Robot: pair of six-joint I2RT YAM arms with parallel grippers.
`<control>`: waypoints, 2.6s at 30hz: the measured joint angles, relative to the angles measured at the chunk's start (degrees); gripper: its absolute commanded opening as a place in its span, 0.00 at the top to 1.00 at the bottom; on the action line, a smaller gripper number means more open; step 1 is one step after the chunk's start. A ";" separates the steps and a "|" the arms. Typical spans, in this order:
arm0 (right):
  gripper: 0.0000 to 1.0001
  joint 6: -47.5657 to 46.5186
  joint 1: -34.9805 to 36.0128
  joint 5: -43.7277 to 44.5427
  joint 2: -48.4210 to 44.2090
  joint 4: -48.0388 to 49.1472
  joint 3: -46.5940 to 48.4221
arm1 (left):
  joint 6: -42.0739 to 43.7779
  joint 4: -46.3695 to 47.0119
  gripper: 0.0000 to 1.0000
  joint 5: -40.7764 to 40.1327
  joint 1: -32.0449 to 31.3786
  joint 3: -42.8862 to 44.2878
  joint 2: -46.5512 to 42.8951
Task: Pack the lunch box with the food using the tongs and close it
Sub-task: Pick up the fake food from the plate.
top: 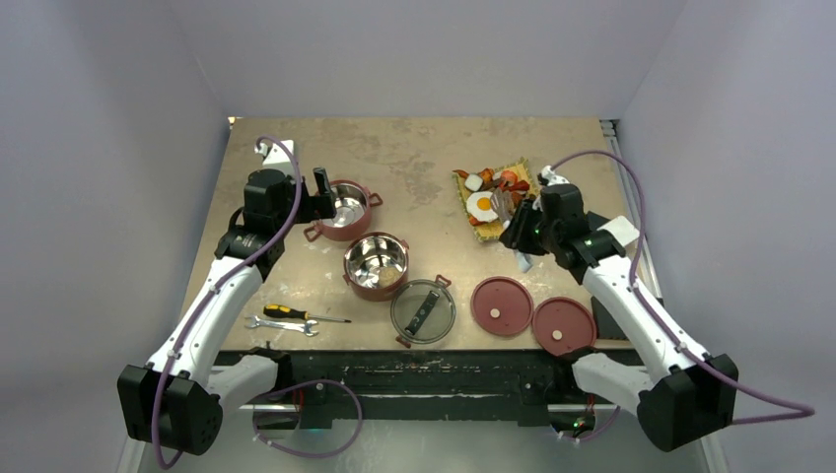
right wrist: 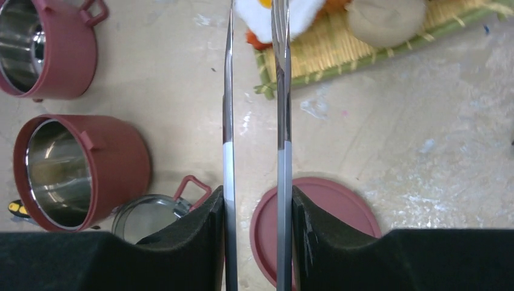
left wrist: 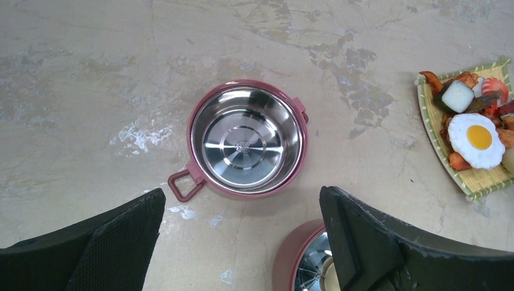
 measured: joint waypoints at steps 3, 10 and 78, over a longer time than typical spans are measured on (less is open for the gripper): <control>0.60 0.13 -5.77 -5.79 -1.46 2.38 -5.05 | 0.00 0.00 0.01 0.02 0.00 0.00 0.00; 0.60 0.48 -16.11 -16.17 -1.62 6.58 -11.63 | 0.00 0.00 0.01 0.24 0.00 0.00 0.00; 0.65 5.86 -20.02 -31.58 6.56 26.60 -19.54 | 0.00 0.00 0.01 0.92 0.00 0.00 1.09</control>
